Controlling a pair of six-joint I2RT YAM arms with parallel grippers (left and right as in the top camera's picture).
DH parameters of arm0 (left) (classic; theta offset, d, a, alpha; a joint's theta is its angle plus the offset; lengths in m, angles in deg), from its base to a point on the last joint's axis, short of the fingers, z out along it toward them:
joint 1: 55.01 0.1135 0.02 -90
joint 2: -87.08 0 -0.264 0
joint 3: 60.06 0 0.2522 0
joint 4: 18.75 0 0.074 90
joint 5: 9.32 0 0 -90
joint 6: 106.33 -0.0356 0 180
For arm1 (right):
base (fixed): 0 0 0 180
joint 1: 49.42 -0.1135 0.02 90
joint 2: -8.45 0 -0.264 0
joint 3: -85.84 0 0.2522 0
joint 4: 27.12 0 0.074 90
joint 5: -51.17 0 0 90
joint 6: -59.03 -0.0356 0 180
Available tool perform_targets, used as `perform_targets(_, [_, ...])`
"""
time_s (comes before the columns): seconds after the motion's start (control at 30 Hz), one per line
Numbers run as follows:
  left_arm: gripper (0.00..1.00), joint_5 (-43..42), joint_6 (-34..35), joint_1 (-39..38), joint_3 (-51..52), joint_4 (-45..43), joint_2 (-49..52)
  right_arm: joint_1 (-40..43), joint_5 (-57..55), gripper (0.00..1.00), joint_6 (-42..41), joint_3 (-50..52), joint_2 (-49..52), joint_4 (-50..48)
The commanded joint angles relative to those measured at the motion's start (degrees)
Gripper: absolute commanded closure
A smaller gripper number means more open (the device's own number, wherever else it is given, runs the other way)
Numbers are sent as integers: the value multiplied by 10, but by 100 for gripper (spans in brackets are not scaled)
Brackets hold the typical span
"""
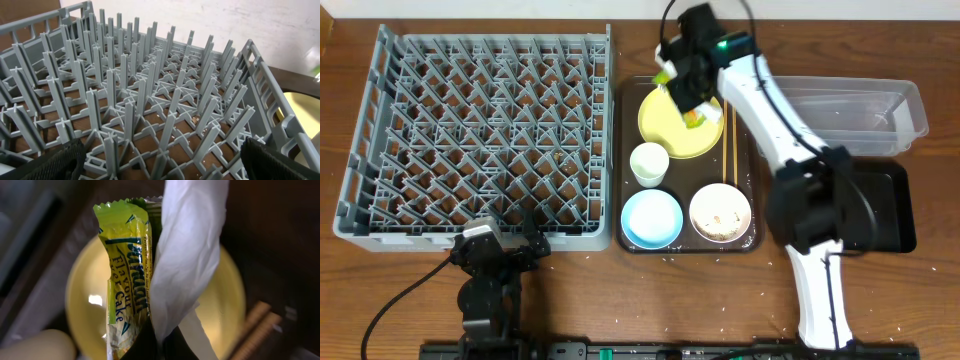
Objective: Sort waste into correct bins and load items into the dishwasher
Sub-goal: 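Carry napkin and wrapper right and drop them into the clear bin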
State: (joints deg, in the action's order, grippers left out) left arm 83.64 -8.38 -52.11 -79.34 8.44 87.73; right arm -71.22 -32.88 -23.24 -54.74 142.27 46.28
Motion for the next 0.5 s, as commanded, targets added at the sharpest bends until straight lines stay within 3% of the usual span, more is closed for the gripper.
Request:
perform_targets(0.0, [0, 1, 5, -1, 10, 14, 0, 41, -2, 99, -80, -20, -70, 7])
perform_targets(0.2, [0, 1, 5, -1, 10, 14, 0, 137, -2, 99, -258, -20, -118, 52])
perform_targets(0.47, [0, 1, 5, -1, 10, 14, 0, 276, -129, 98, -805, -5, -119, 177])
